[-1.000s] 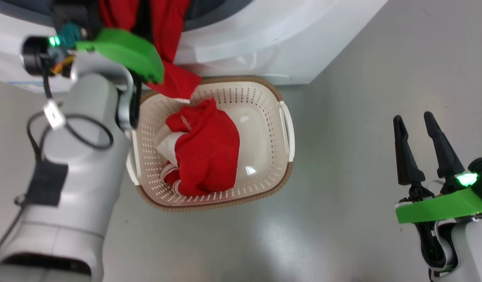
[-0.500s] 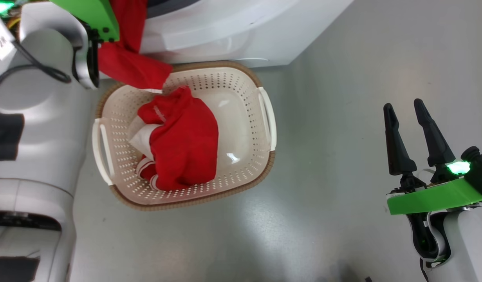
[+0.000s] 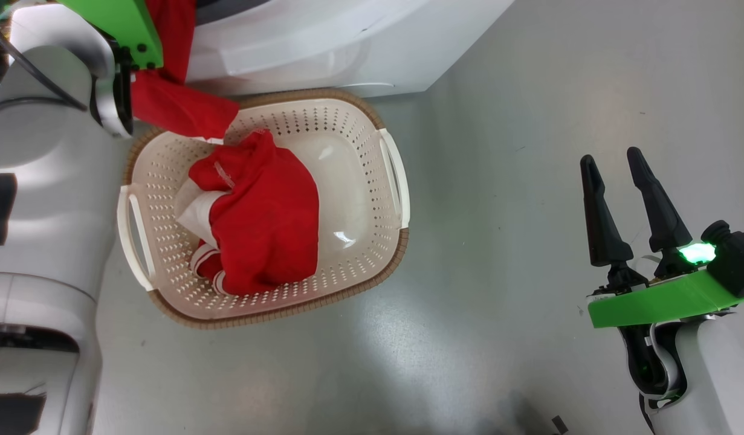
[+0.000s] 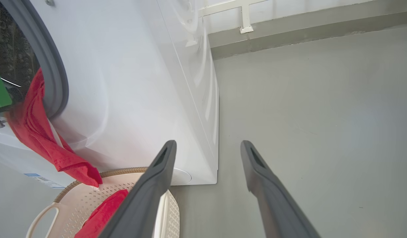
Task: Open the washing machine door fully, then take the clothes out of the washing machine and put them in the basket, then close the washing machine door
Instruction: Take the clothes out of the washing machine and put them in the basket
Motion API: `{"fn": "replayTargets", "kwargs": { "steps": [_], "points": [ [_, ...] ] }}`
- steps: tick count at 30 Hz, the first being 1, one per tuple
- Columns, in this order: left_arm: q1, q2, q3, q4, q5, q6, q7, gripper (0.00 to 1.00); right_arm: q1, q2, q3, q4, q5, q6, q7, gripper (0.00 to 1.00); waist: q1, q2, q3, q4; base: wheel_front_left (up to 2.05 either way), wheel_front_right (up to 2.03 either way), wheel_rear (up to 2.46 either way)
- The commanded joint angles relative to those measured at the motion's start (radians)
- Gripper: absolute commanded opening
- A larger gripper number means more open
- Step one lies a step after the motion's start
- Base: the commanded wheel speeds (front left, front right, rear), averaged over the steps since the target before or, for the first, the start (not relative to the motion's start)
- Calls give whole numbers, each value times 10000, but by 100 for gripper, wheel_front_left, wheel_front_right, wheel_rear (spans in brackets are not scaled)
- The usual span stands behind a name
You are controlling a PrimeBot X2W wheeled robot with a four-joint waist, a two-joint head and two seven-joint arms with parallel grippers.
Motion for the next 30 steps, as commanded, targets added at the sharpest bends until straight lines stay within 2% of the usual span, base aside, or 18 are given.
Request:
{"fn": "replayTargets", "kwargs": {
  "steps": [1, 2, 3, 4, 5, 6, 7, 14, 23, 30],
  "points": [
    [-165, 405, 5, -140, -11, -77, 61, 44, 20, 3, 175, -216, 24, 2, -63, 100, 0, -1, 18, -14, 0, 0, 0],
    [-159, 417, -11, -135, -18, -97, 77, 35, 12, 5, 169, -216, 25, 2, -63, 100, 0, -1, 26, -19, 0, 0, 0],
    [-159, 417, -11, -135, -18, -97, 77, 35, 12, 5, 169, -216, 25, 2, -63, 100, 0, -1, 26, -19, 0, 0, 0],
    [-151, 436, -46, -125, -27, -116, 107, 28, -3, 10, 162, -221, 27, 2, -63, 100, 0, -1, 32, -29, 0, 0, 0],
    [-151, 436, -46, -125, -27, -116, 107, 28, -3, 10, 162, -221, 27, 2, -63, 100, 0, -1, 32, -29, 0, 0, 0],
    [-144, 438, -65, -121, -29, -113, 107, 16, -6, 9, 165, -223, 26, 2, -63, 100, 0, -1, 26, -31, 0, 0, 0],
    [-144, 433, -80, -117, -35, -112, 107, 0, -8, 6, 164, -229, 25, 2, -63, 100, 0, -1, 28, -27, 0, 0, 0],
    [-135, 351, -168, -105, -115, -283, -244, 0, -16, -21, 72, -254, 16, 2, -63, 100, 0, -1, 18, 79, 0, 0, 0],
    [487, 206, -41, -747, -350, -857, -1096, 0, 44, -43, -126, -363, -34, 2, -63, 100, 0, -1, -5, 407, 0, 0, 0],
    [2271, 193, 632, -4161, -8, -884, -1112, 0, 66, -114, -222, -422, -65, 2, -63, 100, 0, -1, 36, 637, 0, 0, 0]
  ]
}}
